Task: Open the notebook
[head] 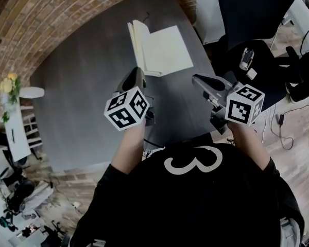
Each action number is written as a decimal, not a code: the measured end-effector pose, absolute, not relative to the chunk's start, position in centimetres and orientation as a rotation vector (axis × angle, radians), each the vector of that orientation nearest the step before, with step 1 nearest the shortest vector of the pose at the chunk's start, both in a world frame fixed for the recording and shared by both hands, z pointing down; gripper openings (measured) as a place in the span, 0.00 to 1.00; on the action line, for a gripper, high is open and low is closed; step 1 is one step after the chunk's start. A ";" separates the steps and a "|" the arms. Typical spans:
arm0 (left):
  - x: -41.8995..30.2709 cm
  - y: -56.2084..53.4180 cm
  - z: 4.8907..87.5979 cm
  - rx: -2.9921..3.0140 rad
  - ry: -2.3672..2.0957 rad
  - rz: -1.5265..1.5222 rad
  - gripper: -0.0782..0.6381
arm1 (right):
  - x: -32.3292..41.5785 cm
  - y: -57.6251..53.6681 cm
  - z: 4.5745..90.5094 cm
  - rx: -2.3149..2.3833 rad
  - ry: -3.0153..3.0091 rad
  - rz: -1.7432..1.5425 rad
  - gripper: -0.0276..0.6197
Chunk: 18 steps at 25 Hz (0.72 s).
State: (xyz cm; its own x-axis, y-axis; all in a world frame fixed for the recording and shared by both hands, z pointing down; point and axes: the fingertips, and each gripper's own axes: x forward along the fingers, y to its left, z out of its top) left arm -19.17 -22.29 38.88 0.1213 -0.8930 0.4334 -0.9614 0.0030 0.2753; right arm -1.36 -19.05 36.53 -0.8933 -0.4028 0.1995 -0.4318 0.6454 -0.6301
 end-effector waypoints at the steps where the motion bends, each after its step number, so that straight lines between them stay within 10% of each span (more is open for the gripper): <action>1: -19.7 -22.1 39.1 1.897 -1.782 0.166 0.15 | -1.8 -18.9 36.5 0.710 -2.810 1.092 0.05; 18: -26.7 -20.2 44.2 1.769 -1.725 0.131 0.17 | -6.8 -18.3 37.8 0.743 -2.739 1.083 0.05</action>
State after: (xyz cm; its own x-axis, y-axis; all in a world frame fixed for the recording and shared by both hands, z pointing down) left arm -26.73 -20.21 44.23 0.1274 -0.8571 0.4992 -0.9225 0.0825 0.3771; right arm -6.78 -18.34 37.80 -0.8753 -0.4028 0.2675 -0.4768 0.6272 -0.6159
